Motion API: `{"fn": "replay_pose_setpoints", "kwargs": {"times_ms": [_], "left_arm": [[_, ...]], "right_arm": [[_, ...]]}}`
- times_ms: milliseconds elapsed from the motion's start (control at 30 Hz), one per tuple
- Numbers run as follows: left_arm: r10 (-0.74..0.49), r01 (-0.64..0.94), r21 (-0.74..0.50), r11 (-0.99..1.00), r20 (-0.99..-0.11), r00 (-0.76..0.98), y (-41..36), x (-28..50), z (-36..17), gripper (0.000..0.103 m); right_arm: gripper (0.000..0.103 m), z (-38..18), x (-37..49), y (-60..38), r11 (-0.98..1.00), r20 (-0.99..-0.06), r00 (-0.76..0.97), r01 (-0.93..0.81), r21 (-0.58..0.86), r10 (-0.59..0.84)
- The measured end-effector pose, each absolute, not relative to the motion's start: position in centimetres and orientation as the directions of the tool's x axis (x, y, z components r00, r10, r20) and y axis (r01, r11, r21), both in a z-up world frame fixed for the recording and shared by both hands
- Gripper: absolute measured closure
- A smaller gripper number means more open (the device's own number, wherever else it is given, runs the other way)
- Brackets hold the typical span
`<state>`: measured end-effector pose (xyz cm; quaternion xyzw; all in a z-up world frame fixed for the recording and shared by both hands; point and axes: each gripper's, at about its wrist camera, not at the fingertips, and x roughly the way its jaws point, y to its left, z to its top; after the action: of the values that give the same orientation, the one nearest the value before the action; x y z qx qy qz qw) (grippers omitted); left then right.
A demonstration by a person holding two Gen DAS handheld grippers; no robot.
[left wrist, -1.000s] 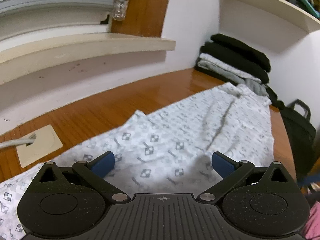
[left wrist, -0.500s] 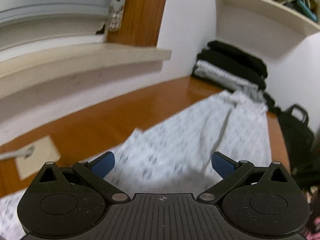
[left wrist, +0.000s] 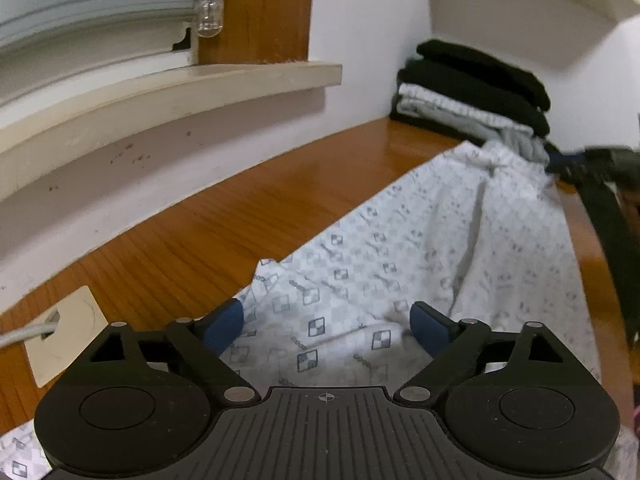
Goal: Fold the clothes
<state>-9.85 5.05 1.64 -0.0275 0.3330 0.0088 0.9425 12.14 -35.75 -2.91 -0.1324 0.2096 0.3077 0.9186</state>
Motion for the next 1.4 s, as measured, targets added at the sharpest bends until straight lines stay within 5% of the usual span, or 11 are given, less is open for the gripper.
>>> {"fn": "replay_pose_setpoints", "kwargs": {"times_ms": [400,467,500,700,800,867,933,967,1100,1400], "left_arm": [[0.034,-0.037,0.010,0.999,-0.649,0.760,4.3,-9.5,1.6,0.003],[0.034,-0.036,0.011,0.999,-0.650,0.759,4.3,-9.4,1.6,0.002],[0.035,-0.035,0.012,0.999,-0.651,0.758,4.3,-9.5,1.6,0.002],[0.039,-0.037,0.016,0.999,-0.652,0.757,4.3,-9.5,1.6,0.002],[0.040,-0.040,0.016,0.999,-0.652,0.758,4.3,-9.5,1.6,0.002],[0.044,-0.045,0.015,0.999,-0.652,0.757,4.3,-9.4,1.6,0.001],[0.047,-0.050,0.013,0.999,-0.652,0.756,4.4,-9.4,1.6,0.001],[0.048,-0.052,0.013,0.999,-0.653,0.756,4.4,-9.4,1.6,0.001],[0.050,-0.055,0.012,0.998,-0.654,0.755,4.5,-9.5,1.6,0.001],[0.049,-0.057,0.008,0.998,-0.654,0.755,4.4,-9.5,1.7,0.000]], "right_arm": [[0.060,-4.7,19.9,-35.5,0.742,-0.526,0.595,-0.662,0.108,0.608],[0.072,-4.6,21.2,-34.1,0.753,-0.568,0.583,-0.649,0.105,0.581],[0.100,-4.2,21.7,-33.8,0.748,-0.559,0.578,-0.653,0.119,0.594],[0.100,-0.5,23.9,-32.2,0.792,-0.435,0.680,-0.592,0.148,0.590],[0.099,0.6,25.1,-31.6,0.853,-0.410,0.758,-0.510,0.112,0.507],[0.086,0.8,24.8,-31.9,0.887,-0.400,0.801,-0.456,0.076,0.446],[0.057,1.1,24.0,-32.7,0.906,-0.372,0.832,-0.418,0.069,0.412],[0.054,1.3,23.3,-33.6,0.901,-0.359,0.830,-0.424,0.096,0.428],[0.056,1.3,18.1,-36.7,0.862,-0.331,0.797,-0.484,0.149,0.505],[0.057,-4.9,12.7,-41.0,0.879,-0.484,0.733,-0.400,0.260,0.478]]}}
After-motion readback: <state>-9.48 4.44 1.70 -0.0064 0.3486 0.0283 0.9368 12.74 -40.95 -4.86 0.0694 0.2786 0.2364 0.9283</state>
